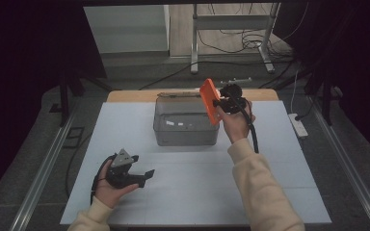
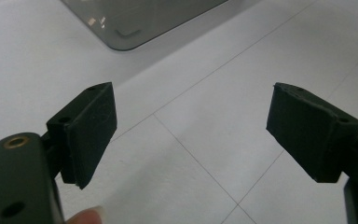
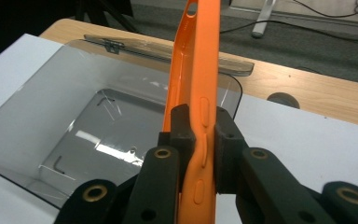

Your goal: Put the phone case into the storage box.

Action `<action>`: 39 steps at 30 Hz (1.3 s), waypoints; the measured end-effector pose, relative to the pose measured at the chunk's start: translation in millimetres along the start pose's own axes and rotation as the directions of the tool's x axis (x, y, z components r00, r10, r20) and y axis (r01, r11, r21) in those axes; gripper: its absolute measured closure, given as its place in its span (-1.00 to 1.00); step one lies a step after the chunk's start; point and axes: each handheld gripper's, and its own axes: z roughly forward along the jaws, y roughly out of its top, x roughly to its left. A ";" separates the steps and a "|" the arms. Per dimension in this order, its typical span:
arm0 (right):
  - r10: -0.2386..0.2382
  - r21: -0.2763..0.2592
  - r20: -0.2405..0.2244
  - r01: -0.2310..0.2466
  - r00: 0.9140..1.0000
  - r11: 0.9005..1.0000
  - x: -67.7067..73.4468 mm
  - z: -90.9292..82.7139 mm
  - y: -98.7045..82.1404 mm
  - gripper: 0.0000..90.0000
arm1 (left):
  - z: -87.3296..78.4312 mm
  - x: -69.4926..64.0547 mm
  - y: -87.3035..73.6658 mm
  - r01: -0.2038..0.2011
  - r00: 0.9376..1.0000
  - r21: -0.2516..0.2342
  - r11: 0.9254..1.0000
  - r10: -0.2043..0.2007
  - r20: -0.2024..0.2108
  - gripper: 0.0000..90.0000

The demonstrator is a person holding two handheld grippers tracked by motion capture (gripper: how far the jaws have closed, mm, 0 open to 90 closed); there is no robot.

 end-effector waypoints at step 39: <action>-0.023 0.067 0.141 0.013 0.990 0.998 20.3 35.2 -11.3 0.79 | -2.3 0.7 0.6 -0.001 1.000 -0.009 1.000 0.001 0.002 -0.63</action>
